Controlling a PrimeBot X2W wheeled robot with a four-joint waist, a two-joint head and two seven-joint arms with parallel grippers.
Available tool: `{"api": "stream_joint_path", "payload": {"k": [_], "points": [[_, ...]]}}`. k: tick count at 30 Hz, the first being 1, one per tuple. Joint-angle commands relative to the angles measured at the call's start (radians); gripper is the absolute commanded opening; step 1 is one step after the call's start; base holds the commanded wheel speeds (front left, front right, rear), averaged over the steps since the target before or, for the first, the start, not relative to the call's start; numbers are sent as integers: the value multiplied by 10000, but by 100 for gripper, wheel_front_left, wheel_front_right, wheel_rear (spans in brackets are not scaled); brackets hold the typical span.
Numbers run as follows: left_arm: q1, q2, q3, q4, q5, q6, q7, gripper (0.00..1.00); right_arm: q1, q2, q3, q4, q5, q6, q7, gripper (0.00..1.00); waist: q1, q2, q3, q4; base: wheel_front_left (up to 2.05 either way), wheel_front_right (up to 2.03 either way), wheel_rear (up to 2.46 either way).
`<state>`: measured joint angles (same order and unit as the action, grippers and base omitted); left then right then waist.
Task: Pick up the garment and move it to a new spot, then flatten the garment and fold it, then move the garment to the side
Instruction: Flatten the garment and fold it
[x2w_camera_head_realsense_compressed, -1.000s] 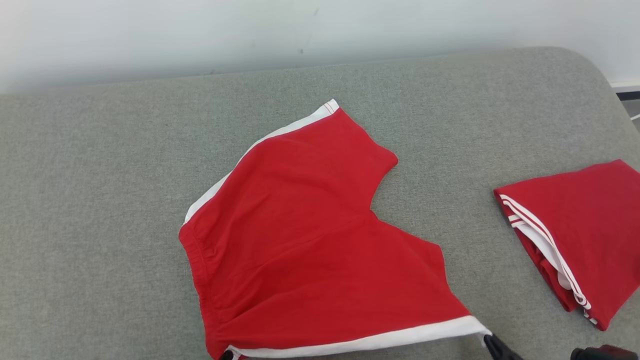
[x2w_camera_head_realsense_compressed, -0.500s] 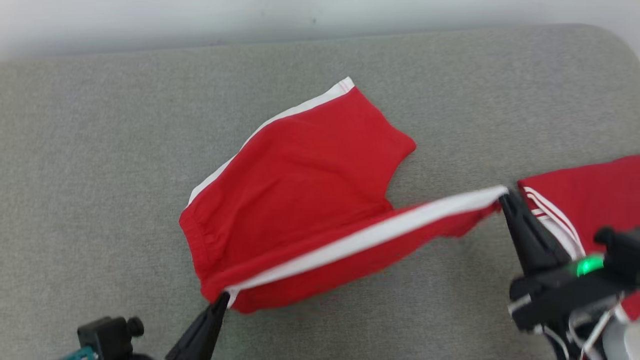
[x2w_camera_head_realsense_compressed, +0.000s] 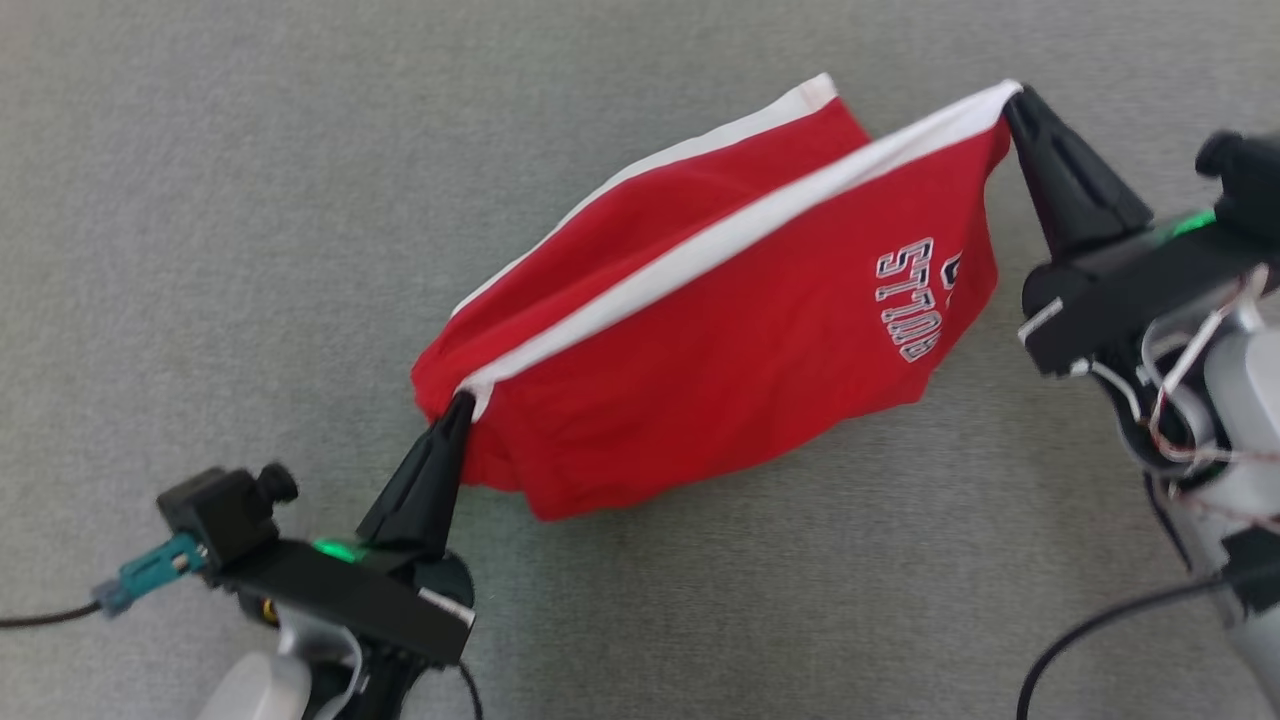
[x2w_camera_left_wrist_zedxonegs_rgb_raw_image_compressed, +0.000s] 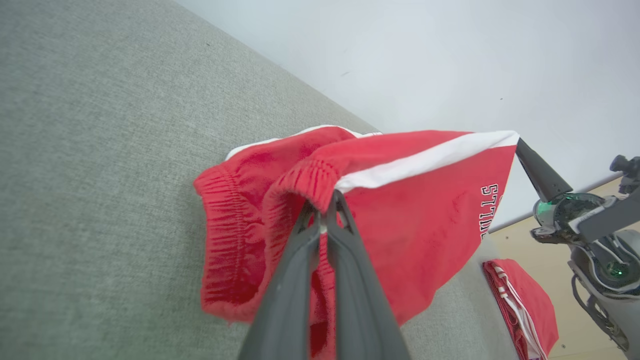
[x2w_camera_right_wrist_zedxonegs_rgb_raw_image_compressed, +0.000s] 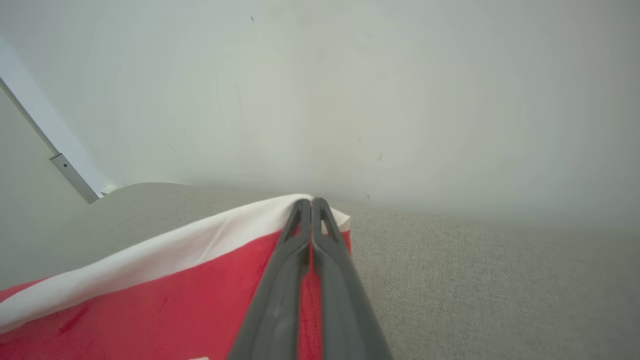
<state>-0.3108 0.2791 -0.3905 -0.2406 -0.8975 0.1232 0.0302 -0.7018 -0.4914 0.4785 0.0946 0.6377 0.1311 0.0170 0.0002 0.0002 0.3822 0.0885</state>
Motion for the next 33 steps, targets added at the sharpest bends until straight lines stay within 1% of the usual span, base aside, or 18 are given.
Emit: {"api": "stream_joint_path", "payload": {"k": [1,7,11,13,17,21,24,27,28,29,30,31,32,33], "points": [[-395,-158,-18,269,-94,-156,-117,0,-580,-221,301,600,168,-7,-125,0,-2,-2,618,684,0,0,0],[-1458,-776,-151,1322,-82,-539,-470,0,-2237,-582,1684,2613,901,-7,-571,0,-2,-2,1055,1265,0,0,0],[-2038,-1131,-325,2004,-189,-863,-580,0,-3064,-724,2545,3595,1357,-7,-781,0,-2,-2,1276,1514,0,0,0],[-2312,-1185,-391,2376,27,-875,-664,0,-3404,-736,2954,3970,1535,-7,-894,0,-2,-2,1370,1572,0,0,0],[-2692,-1447,-524,2950,111,-998,-822,0,-3954,-727,3724,4638,1966,-7,-1106,0,-2,-2,1454,1614,0,0,0],[-2900,-1600,-615,3319,81,-1133,-938,0,-4369,-714,4361,5280,2259,-7,-1328,0,-2,-2,1465,1662,0,0,0],[-2988,-1636,-650,3494,129,-1144,-975,0,-4538,-699,4640,5556,2385,-7,-1437,0,-2,-2,1448,1689,0,0,0],[-3038,-1690,-681,3724,58,-1222,-1062,0,-4807,-628,5133,6080,2555,-7,-1745,0,-2,-2,1366,1713,0,0,0],[-3038,-1695,-678,3758,30,-1244,-1084,0,-4886,-611,5229,6228,2554,-7,-1853,25,-2,-2,1339,1711,0,0,0],[-3014,-1709,-655,3833,-6,-1276,-1123,0,-4970,-546,5419,6492,2643,-7,-1966,100,-2,-2,1251,1695,0,0,0],[-2992,-1698,-653,3861,9,-1276,-1150,8,-4988,-526,5485,6594,2670,-7,-2092,100,-2,-2,1190,1679,0,0,0],[-2926,-1686,-627,3860,46,-1238,-1244,70,-5010,-478,5626,6768,2750,-7,-2239,100,-2,-2,1095,1643,0,0,0],[-2887,-1651,-600,3865,124,-1177,-1311,100,-5011,-462,5673,6865,2732,-7,-2336,100,-2,-2,1035,1611,0,0,0],[-2839,-1596,-600,3876,227,-1113,-1385,100,-4964,-423,5687,6896,2805,-7,-2431,100,-2,-2,971,1577,0,0,0]]}}
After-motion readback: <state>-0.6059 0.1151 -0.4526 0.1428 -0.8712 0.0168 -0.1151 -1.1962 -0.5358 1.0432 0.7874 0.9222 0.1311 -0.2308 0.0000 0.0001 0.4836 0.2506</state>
